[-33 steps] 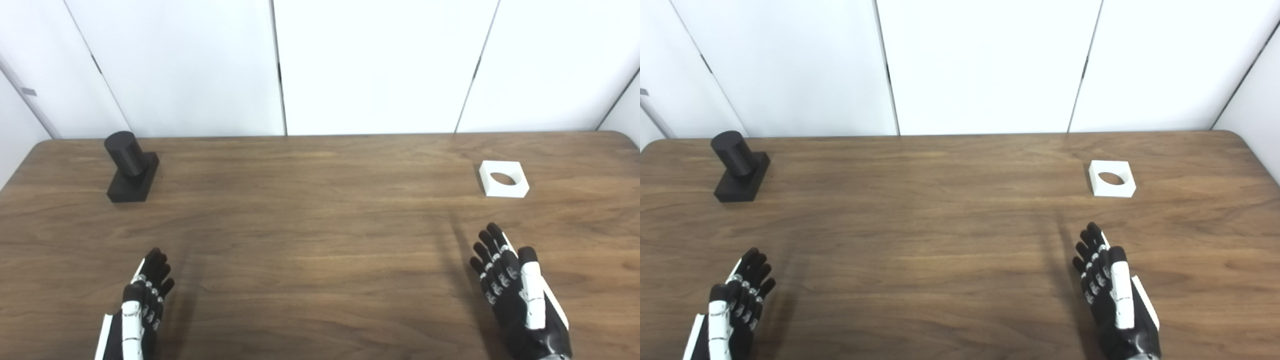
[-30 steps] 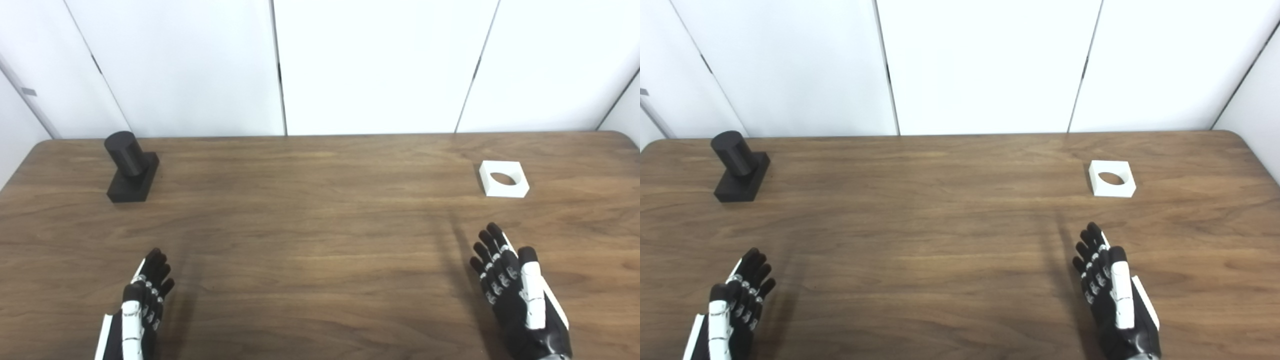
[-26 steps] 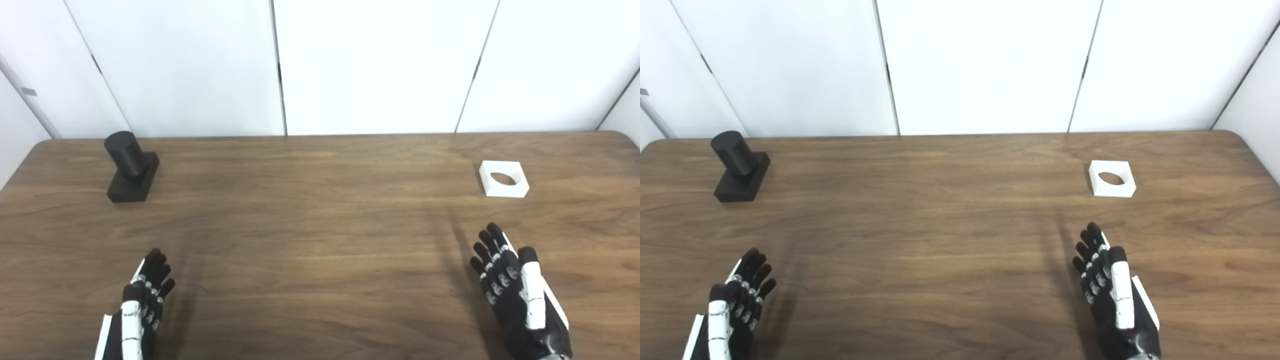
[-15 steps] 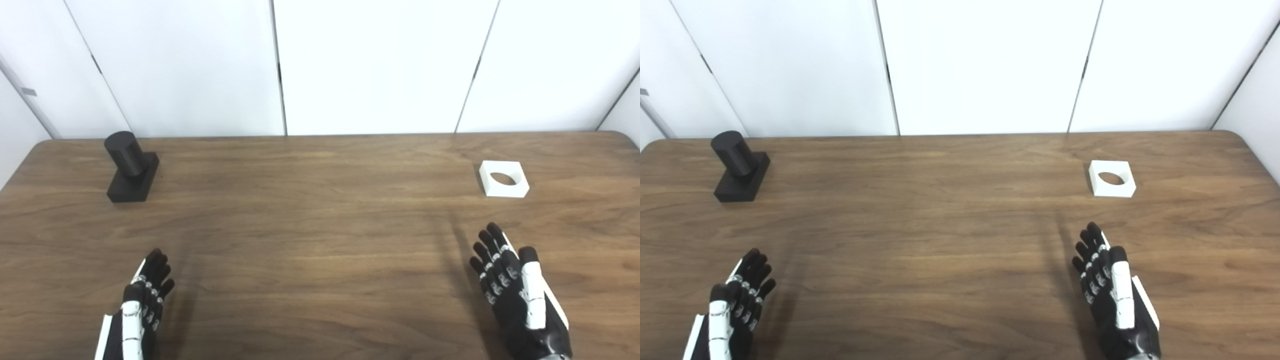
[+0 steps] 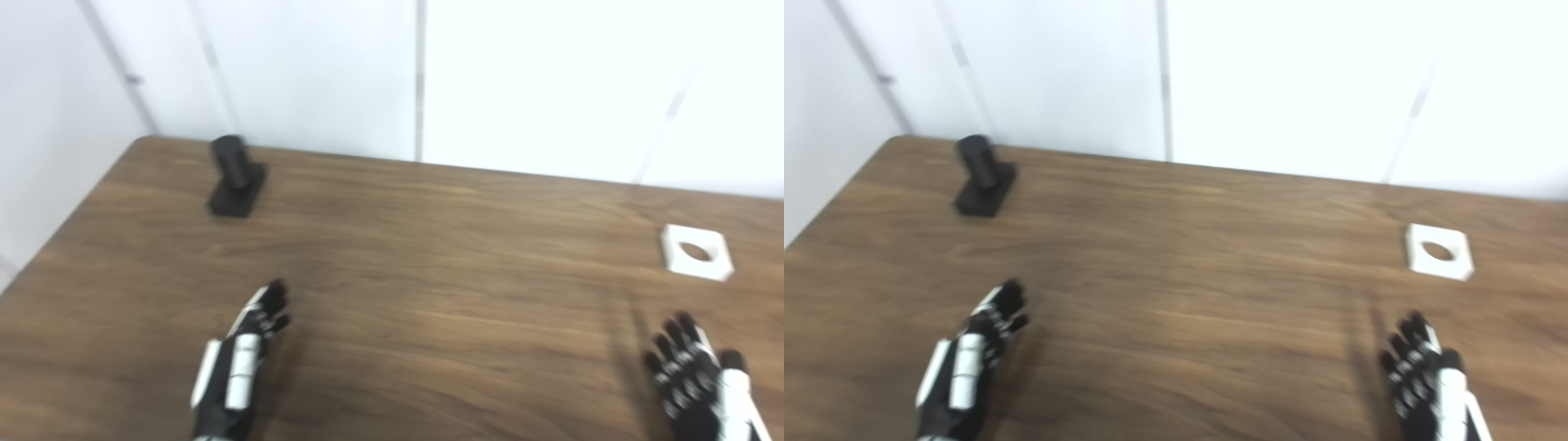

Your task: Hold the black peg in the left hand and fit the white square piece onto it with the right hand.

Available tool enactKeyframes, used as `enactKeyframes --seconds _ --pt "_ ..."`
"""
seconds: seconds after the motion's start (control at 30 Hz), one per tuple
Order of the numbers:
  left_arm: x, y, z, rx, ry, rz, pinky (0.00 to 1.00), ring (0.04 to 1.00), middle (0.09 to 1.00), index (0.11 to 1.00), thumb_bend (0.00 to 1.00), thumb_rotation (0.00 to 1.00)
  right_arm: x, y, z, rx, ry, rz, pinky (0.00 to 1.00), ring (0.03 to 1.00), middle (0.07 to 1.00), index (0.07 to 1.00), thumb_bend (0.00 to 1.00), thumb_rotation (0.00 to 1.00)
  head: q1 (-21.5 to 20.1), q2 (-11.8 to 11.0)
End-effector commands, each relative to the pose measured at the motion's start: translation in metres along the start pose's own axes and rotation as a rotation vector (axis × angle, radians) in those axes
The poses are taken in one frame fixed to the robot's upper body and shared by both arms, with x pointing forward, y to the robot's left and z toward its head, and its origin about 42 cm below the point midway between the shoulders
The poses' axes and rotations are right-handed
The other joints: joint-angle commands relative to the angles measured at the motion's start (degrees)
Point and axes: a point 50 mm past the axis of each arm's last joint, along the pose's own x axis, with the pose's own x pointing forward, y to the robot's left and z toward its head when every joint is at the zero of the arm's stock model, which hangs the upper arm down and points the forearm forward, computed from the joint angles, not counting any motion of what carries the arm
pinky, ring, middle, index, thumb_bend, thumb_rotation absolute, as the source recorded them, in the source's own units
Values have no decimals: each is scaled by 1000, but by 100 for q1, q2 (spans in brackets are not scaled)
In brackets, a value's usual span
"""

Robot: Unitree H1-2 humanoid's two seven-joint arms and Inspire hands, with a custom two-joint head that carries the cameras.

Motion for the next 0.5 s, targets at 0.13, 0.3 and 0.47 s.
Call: enactKeyframes --seconds 0.13,0.3,0.47 --pt "1 -29 -1 -51 -68 23 859 925 935 915 593 942 6 -9 1 -9 -61 38 1000 1000 1000 1000 690 1000 202 -186" --pt "1 -34 -6 -48 -54 16 879 934 942 918 611 948 5 -11 -3 -32 -52 2 1000 1000 1000 994 669 1000 316 -364" --pt "3 -38 -9 -47 -61 23 870 928 935 901 597 926 6 -14 -6 -34 -53 -8 1000 1000 984 976 615 1000 338 -450"
